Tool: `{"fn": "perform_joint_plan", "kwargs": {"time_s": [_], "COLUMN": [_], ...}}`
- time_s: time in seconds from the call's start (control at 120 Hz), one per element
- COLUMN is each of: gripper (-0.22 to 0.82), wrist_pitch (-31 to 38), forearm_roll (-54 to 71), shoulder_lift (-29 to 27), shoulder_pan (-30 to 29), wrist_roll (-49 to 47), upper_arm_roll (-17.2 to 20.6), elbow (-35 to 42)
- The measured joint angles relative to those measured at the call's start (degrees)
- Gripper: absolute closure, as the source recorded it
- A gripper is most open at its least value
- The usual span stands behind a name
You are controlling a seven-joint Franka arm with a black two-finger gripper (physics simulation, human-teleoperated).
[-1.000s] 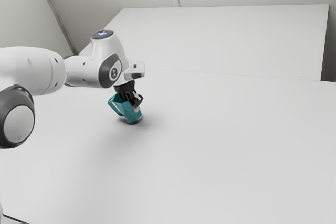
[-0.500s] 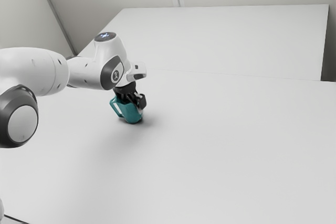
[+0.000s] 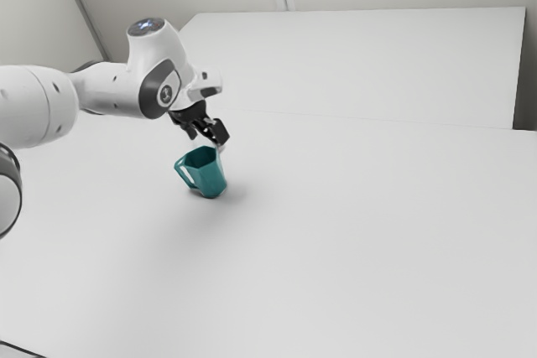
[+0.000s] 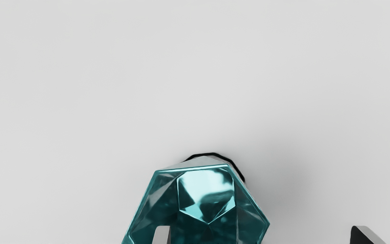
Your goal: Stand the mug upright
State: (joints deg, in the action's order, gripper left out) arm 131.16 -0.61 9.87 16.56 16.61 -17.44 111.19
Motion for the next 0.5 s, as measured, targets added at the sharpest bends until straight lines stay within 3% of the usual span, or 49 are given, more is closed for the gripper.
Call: {"fn": "perform_joint_plan", "kwargs": {"time_s": [0.167, 0.5], "gripper": [0.01, 0.0], "wrist_pitch": [-4.78, -22.4], "forearm_roll": [1.75, 6.22], "shoulder_lift": [-4.45, -7.36], "shoulder_pan": [0.42, 0.05], "wrist_roll": [-0.24, -0.8], "upper_arm_roll": [0.03, -0.98], "elbow": [-2.56, -15.61]}}
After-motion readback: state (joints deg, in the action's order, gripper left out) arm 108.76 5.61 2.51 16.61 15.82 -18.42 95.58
